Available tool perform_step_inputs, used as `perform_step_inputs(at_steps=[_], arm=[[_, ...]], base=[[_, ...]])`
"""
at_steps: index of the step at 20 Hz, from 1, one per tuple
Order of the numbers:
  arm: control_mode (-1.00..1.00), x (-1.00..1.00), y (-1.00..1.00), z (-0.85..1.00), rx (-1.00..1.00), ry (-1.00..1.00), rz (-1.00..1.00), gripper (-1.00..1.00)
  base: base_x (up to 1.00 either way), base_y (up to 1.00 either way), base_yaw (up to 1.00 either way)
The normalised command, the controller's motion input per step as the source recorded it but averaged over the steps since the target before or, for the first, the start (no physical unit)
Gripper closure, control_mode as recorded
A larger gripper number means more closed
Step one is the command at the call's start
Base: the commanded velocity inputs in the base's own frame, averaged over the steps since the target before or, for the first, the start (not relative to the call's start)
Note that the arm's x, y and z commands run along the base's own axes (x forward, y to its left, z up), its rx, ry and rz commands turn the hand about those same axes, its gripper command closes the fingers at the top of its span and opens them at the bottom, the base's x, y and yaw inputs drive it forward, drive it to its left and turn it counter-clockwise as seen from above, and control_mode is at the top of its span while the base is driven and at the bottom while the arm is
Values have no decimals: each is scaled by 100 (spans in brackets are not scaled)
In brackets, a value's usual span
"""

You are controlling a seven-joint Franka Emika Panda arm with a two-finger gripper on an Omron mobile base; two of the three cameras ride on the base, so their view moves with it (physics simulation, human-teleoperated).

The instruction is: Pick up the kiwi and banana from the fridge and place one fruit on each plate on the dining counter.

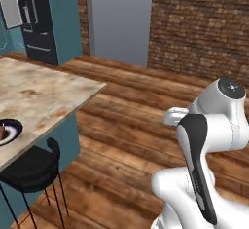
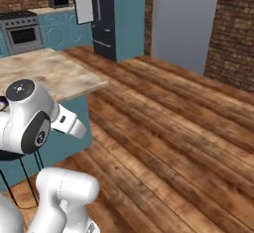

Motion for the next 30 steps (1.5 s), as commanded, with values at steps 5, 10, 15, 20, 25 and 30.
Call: perform_step_inputs(at_steps=[5,10,15,20,25,30], arm=[[100,0,0,0,0,0,0,-100],[100,0,0,0,0,0,0,-100],[100,0,0,0,0,0,0,-100],[100,0,0,0,0,0,0,-100],[100,0,0,0,0,0,0,-100],[100,0,0,0,0,0,0,-100]], base=[[98,-79,27],[99,-77,27],[100,-72,30],[100,-68,31],[100,-62,31],[100,-54,33]])
